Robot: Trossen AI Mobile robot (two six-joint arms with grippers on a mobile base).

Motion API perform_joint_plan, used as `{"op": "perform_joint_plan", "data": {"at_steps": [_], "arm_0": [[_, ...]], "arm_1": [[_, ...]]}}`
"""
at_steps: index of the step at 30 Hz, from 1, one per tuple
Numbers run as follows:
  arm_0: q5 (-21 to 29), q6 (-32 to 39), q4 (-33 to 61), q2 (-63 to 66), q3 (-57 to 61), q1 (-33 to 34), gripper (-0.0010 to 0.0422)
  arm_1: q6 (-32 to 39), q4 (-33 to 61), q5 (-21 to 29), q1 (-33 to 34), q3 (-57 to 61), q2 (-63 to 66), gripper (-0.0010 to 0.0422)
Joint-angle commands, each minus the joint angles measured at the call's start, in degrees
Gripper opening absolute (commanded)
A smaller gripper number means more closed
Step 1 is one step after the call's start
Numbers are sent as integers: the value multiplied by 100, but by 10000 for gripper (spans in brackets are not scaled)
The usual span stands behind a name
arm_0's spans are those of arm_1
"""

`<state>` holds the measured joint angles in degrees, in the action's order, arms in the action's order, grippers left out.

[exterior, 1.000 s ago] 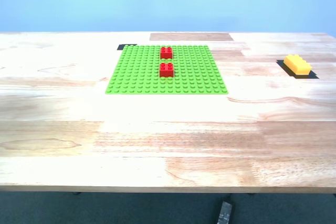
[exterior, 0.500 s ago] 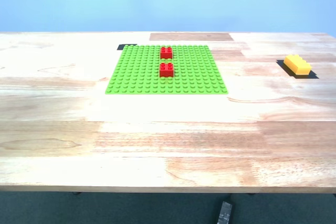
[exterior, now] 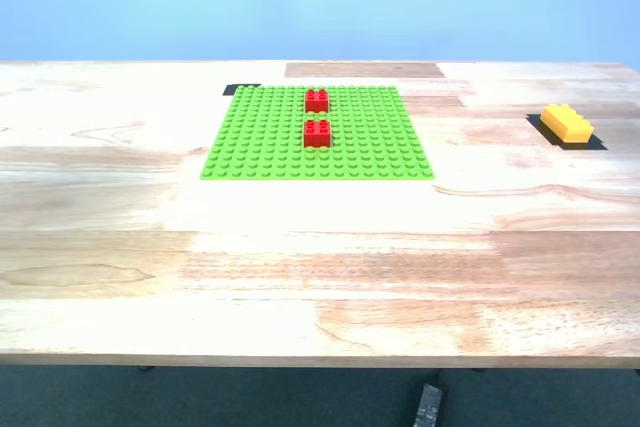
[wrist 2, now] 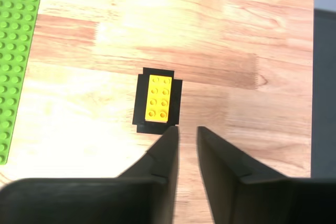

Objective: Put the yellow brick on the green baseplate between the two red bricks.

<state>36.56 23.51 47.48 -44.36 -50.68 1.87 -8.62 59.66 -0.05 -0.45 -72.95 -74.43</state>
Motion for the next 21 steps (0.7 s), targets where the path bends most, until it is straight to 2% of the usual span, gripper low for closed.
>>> {"op": "perform_joint_plan", "data": {"at_steps": [1, 6, 9, 21], "arm_0": [[9, -13, -24, -39, 15, 4, 0], [-2, -13, -39, -48, 7, 9, 0], [11, 9, -70, -46, 2, 15, 0], [-4, 52, -118, -48, 4, 26, 0]], "arm_1": [[-2, 245, -293, 79, -476, -518, 127], [-68, 376, -319, 11, -658, -1064, 234], [-61, 295, -280, 15, -520, -1325, 272], [-37, -170, -323, 24, -402, -2645, 276]]}}
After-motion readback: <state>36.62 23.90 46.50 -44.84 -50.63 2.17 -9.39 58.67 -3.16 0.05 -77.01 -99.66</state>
